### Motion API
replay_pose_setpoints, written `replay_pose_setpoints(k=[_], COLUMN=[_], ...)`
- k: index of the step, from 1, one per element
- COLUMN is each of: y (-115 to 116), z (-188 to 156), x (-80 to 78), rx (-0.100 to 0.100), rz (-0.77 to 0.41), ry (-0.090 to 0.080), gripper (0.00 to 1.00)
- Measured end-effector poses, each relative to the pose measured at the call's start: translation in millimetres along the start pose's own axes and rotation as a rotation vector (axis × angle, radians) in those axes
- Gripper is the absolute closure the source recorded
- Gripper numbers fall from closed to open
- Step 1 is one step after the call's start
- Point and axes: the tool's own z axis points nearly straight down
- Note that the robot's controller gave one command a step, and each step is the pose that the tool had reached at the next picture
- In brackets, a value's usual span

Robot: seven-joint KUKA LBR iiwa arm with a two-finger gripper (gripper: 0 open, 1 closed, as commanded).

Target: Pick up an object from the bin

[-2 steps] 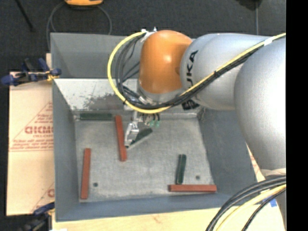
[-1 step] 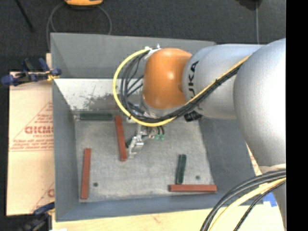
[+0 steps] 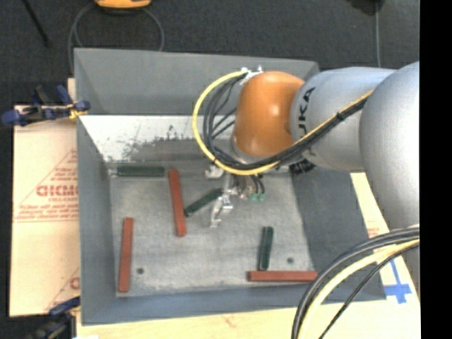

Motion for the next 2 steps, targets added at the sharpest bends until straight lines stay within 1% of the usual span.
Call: replay_pose_setpoints(k=[1, 2], y=[7.9, 7.9], z=[26.9, 26.9], x=[-4.7, -4.8], rx=[0.002, 0.002], rz=[0.027, 0.028], ry=[-0.002, -0.002], gripper=[1.0, 1.0])
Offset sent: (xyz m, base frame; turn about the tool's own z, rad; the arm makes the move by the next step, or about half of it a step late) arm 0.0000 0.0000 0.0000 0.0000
